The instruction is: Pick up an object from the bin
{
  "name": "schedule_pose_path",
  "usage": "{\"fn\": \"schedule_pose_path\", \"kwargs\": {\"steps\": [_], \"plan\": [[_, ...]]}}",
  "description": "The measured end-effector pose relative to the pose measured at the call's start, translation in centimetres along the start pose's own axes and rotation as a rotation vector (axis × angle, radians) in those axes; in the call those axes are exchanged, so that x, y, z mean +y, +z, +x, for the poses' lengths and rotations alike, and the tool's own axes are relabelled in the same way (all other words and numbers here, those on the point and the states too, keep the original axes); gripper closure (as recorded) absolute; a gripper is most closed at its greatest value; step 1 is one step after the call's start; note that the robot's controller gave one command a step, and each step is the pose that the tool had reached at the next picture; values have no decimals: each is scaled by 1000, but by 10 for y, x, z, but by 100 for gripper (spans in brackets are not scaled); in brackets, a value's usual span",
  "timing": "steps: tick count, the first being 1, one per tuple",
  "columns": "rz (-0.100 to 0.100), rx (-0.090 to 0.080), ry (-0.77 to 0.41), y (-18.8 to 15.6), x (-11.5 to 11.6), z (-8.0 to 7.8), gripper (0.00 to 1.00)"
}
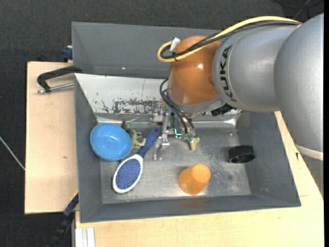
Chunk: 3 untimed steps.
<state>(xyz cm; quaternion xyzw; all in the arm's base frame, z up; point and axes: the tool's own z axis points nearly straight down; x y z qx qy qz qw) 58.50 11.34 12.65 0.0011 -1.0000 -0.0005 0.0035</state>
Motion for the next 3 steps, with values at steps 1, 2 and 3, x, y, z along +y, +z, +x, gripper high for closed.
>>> {"fn": "schedule_pose_path", "kwargs": {"steps": [1,2,3], "plan": [[-2,-13,-7,54,-7,-15,0],[-2,-19,-8,52,-8,-16,100],[-2,-20,-2,-121,-9,-17,100]]}}
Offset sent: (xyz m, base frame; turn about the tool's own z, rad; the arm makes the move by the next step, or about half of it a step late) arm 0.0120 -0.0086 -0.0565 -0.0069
